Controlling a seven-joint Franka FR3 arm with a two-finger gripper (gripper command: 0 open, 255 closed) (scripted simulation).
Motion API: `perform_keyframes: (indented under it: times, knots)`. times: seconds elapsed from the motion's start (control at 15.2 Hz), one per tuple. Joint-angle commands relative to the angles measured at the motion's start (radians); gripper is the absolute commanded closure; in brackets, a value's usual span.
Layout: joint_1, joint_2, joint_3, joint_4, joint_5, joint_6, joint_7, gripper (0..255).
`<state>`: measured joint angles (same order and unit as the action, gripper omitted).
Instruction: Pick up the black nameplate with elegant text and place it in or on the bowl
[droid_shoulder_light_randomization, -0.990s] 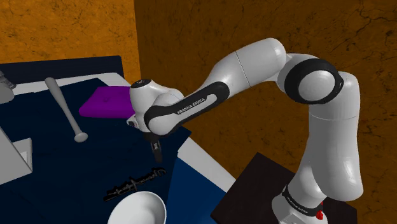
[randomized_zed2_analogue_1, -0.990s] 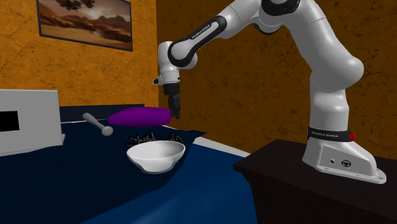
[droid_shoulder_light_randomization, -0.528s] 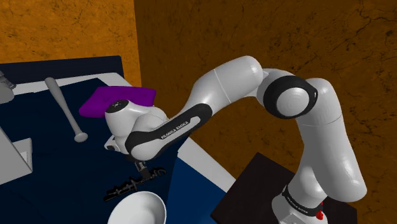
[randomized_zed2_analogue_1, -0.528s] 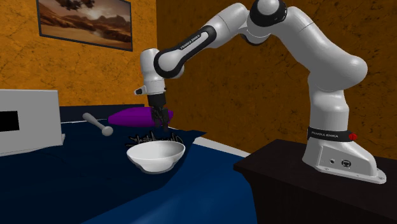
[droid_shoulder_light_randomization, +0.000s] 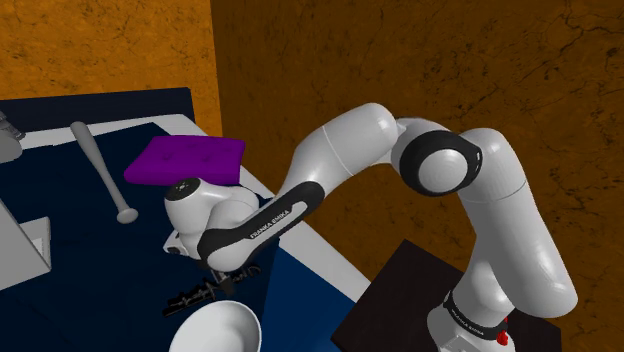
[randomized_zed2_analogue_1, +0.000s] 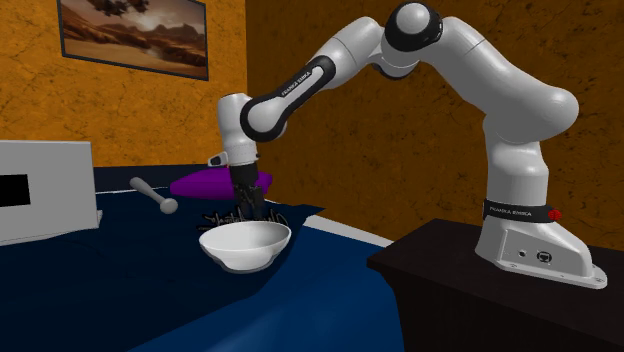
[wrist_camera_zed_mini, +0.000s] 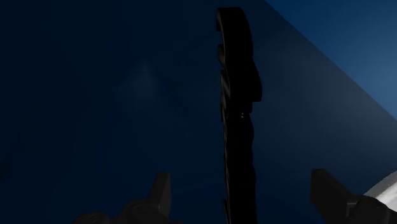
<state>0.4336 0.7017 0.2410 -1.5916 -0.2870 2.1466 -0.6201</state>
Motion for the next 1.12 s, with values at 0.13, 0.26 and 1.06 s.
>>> perform_keyframes:
  times: [0.13, 0.26, 1.06]
  knots:
    - [0.002, 0.015, -0.003, -0.003, -0.005, 0.019, 0.004, 0]
    - [0.002, 0.015, -0.003, -0.003, -0.005, 0.018, 0.004, 0]
    - [0.002, 0.015, -0.003, -0.003, -0.005, 0.018, 0.004, 255]
